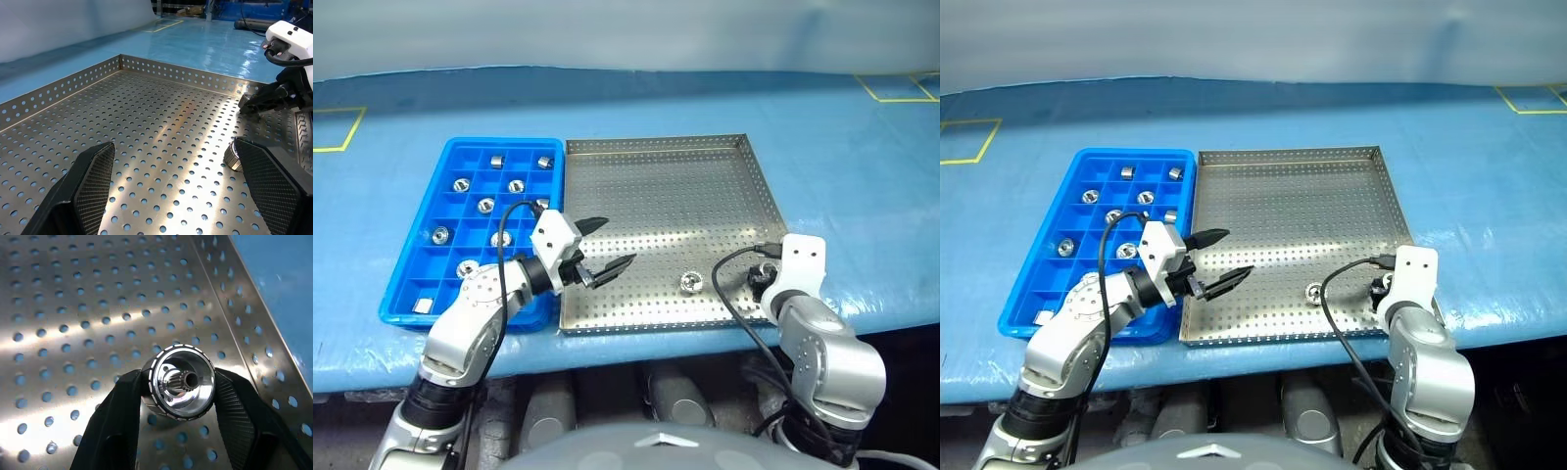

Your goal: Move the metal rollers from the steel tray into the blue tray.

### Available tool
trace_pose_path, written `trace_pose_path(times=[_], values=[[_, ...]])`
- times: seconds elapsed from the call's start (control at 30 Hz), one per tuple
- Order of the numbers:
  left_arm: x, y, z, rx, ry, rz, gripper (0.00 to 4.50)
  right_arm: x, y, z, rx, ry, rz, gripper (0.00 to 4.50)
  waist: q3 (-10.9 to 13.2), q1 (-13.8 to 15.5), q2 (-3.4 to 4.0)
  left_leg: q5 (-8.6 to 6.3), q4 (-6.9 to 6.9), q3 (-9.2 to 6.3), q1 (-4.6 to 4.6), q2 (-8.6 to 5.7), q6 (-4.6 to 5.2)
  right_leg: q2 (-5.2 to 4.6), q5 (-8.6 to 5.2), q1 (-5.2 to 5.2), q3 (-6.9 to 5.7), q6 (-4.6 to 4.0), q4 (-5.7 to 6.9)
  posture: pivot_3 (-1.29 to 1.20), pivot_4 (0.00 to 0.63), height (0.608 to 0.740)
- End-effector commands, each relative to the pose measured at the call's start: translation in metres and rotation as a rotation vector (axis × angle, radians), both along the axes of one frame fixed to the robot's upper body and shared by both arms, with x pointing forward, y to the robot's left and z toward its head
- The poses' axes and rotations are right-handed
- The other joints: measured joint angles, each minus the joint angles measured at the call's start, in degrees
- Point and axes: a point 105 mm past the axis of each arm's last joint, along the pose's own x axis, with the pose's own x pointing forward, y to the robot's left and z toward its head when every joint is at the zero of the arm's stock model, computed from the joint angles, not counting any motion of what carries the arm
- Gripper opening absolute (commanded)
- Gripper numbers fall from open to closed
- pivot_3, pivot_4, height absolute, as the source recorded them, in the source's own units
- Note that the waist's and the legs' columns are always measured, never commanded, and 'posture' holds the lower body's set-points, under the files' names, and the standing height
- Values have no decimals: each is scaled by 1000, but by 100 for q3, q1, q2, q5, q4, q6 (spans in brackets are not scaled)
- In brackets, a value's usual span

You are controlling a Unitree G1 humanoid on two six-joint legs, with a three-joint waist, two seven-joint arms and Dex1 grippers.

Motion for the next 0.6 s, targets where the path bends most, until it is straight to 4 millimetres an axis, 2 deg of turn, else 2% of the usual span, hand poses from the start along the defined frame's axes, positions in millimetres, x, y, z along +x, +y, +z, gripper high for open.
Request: trace_pose_path(times=[0.03, 0.1, 0.2, 0.3, 0.43, 0.6], values=[[-2, 5, 18, -33, -73, 25, 4300, 21, 42, 47, -25, -228, 224, 1860, 0, -15, 0, 0, 0, 0, 2, 1, 0, 1, 0, 1, 1, 0, 0, -49, 150, 740], [-2, 8, 19, -38, -75, 42, 4300, 30, 59, 55, -27, -273, 288, 1860, 0, 9, -1, 0, 0, 1, 4, 1, 0, 2, 1, 1, 2, 1, 2, -42, 150, 740], [-4, 16, 19, -42, -75, 86, 4300, 51, 107, 65, 20, -337, 439, 1860, 1, 34, -3, 0, -3, -6, 3, 2, 1, 3, 0, 2, -4, -1, 3, 15, 150, 740], [-8, 28, 18, -31, -76, 155, 4300, 65, 153, 67, 36, -358, 578, 1860, 3, 110, -6, 0, -5, -6, 0, 0, 1, 1, 0, 0, -4, -1, 2, 68, 150, 740], [-16, 50, 16, -3, -77, 270, 4300, 75, 194, 65, 34, -369, 705, 1860, 4, 350, -9, -2, -13, -8, -4, 1, 3, 0, -1, -3, -9, -6, -1, 157, 150, 740], [-35, 77, 14, 18, -58, 410, 4300, 69, 240, 77, 104, -409, 869, 1860, 7, 653, -13, -5, -14, -11, -10, 1, 3, -6, -4, -5, -17, -9, -8, 263, 150, 740]])
